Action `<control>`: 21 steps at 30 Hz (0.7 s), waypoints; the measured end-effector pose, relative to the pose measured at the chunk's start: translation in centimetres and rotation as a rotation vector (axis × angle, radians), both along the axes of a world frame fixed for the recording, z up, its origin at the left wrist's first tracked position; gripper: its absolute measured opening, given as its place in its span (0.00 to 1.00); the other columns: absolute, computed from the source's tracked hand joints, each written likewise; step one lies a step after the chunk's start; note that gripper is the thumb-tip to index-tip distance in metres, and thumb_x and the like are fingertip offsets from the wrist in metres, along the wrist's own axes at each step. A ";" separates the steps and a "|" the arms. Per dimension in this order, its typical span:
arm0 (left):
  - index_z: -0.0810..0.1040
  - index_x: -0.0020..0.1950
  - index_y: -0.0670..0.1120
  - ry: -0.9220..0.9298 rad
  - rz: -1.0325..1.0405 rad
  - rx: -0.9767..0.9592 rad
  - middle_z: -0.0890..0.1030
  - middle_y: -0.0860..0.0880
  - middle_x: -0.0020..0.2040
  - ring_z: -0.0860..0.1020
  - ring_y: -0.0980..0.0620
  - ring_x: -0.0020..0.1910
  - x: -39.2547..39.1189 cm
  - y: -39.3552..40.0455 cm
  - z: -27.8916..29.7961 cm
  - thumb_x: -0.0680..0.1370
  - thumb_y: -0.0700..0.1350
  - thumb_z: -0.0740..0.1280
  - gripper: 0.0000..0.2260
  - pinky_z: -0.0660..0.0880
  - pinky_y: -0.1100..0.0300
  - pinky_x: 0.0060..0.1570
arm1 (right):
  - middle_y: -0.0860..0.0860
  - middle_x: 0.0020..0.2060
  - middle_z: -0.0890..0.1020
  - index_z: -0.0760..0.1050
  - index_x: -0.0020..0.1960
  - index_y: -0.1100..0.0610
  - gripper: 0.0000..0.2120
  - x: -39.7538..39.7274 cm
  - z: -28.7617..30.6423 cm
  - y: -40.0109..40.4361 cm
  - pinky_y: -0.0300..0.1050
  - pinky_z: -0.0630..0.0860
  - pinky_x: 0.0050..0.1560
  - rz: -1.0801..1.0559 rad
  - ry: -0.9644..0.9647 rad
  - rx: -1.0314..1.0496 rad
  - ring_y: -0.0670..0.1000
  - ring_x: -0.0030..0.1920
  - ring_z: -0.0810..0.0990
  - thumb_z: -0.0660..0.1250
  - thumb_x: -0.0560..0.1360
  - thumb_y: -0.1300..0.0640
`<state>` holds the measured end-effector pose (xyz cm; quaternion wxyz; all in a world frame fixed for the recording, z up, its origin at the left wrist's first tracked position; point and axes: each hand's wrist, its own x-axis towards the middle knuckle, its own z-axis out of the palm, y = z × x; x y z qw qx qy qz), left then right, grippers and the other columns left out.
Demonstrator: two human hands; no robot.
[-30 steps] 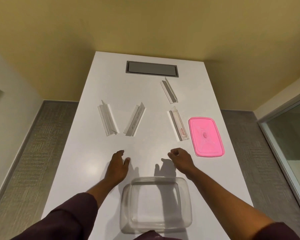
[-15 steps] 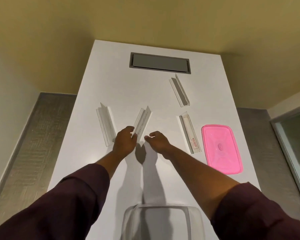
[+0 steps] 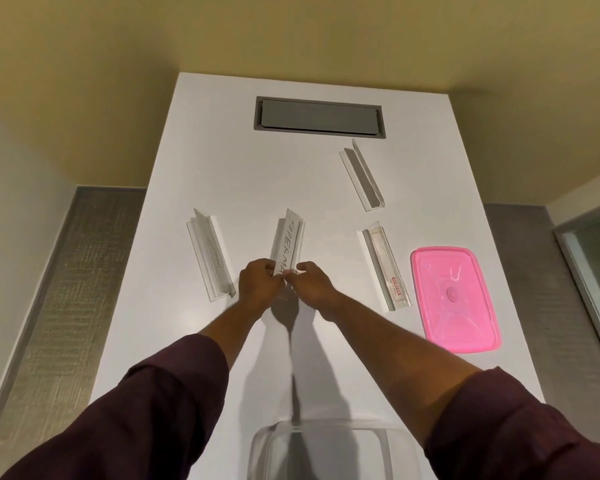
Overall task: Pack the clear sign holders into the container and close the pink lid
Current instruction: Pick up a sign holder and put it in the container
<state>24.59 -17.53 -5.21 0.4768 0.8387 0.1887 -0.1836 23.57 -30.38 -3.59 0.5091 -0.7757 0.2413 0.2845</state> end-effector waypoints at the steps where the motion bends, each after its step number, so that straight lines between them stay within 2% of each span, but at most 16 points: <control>1: 0.82 0.46 0.46 0.028 0.044 -0.055 0.84 0.50 0.46 0.84 0.49 0.42 -0.2 -0.3 0.5 0.72 0.39 0.73 0.05 0.84 0.55 0.40 | 0.52 0.64 0.79 0.65 0.75 0.55 0.30 -0.2 0.2 -0.2 0.35 0.71 0.38 -0.021 -0.004 0.018 0.47 0.51 0.80 0.67 0.78 0.45; 3: 0.81 0.42 0.45 0.080 0.104 -0.180 0.83 0.47 0.43 0.82 0.47 0.41 -1.0 -0.9 1.7 0.72 0.35 0.69 0.05 0.84 0.44 0.46 | 0.53 0.65 0.79 0.62 0.77 0.56 0.34 -0.8 0.7 -0.8 0.40 0.77 0.49 -0.058 -0.022 0.053 0.52 0.60 0.80 0.68 0.76 0.43; 5: 0.82 0.40 0.42 0.101 0.109 -0.293 0.86 0.44 0.39 0.84 0.43 0.41 -2.1 -1.4 2.9 0.70 0.31 0.64 0.09 0.83 0.42 0.49 | 0.54 0.61 0.82 0.62 0.76 0.57 0.37 -1.5 1.3 -1.4 0.47 0.77 0.59 -0.072 -0.043 0.084 0.53 0.62 0.79 0.70 0.75 0.41; 7: 0.85 0.43 0.44 0.109 0.082 -0.380 0.87 0.42 0.40 0.85 0.40 0.43 -3.7 -1.9 4.2 0.70 0.31 0.62 0.14 0.84 0.48 0.46 | 0.53 0.54 0.85 0.65 0.72 0.58 0.37 -2.5 1.9 -2.0 0.46 0.78 0.57 -0.094 -0.086 0.129 0.51 0.58 0.82 0.73 0.73 0.40; 9: 0.86 0.46 0.46 0.119 0.040 -0.450 0.88 0.45 0.43 0.86 0.44 0.43 -5.6 -2.2 5.5 0.72 0.32 0.64 0.14 0.81 0.56 0.38 | 0.52 0.54 0.85 0.68 0.70 0.58 0.35 -3.7 2.6 -2.7 0.51 0.80 0.58 -0.123 -0.126 0.154 0.52 0.55 0.84 0.76 0.71 0.41; 10: 0.86 0.47 0.47 0.120 0.020 -0.472 0.88 0.47 0.43 0.86 0.47 0.43 -6.4 -2.3 5.8 0.73 0.32 0.66 0.13 0.79 0.59 0.38 | 0.53 0.55 0.85 0.69 0.69 0.58 0.35 -4.3 2.9 -3.0 0.55 0.81 0.59 -0.124 -0.138 0.156 0.53 0.55 0.85 0.77 0.70 0.43; 13: 0.84 0.50 0.46 0.096 -0.054 -0.479 0.88 0.45 0.47 0.85 0.50 0.45 -8.9 -2.3 6.8 0.75 0.35 0.70 0.08 0.79 0.58 0.43 | 0.52 0.53 0.85 0.69 0.66 0.56 0.31 -6.9 3.9 -4.2 0.58 0.83 0.56 -0.109 -0.162 0.167 0.53 0.50 0.87 0.79 0.70 0.49; 17: 0.82 0.53 0.42 0.069 -0.180 -0.454 0.87 0.43 0.48 0.84 0.51 0.41 -11.7 -2.6 8.3 0.76 0.34 0.68 0.08 0.80 0.59 0.40 | 0.54 0.53 0.84 0.68 0.67 0.55 0.33 -10.2 5.0 -5.7 0.56 0.83 0.57 -0.082 -0.196 0.194 0.54 0.51 0.86 0.80 0.69 0.50; 19: 0.82 0.54 0.42 0.064 -0.186 -0.402 0.86 0.44 0.50 0.85 0.50 0.44 -12.7 -2.9 9.2 0.76 0.33 0.64 0.11 0.82 0.55 0.47 | 0.53 0.55 0.83 0.67 0.67 0.53 0.34 -11.6 5.8 -6.4 0.53 0.83 0.56 -0.048 -0.224 0.177 0.52 0.53 0.85 0.81 0.68 0.50; 21: 0.82 0.55 0.45 -0.001 -0.165 -0.277 0.85 0.46 0.53 0.84 0.49 0.49 -13.5 -2.9 10.1 0.77 0.35 0.65 0.11 0.81 0.57 0.49 | 0.52 0.56 0.81 0.66 0.67 0.52 0.33 -12.8 6.4 -7.0 0.49 0.84 0.52 -0.016 -0.234 0.144 0.52 0.52 0.84 0.80 0.69 0.51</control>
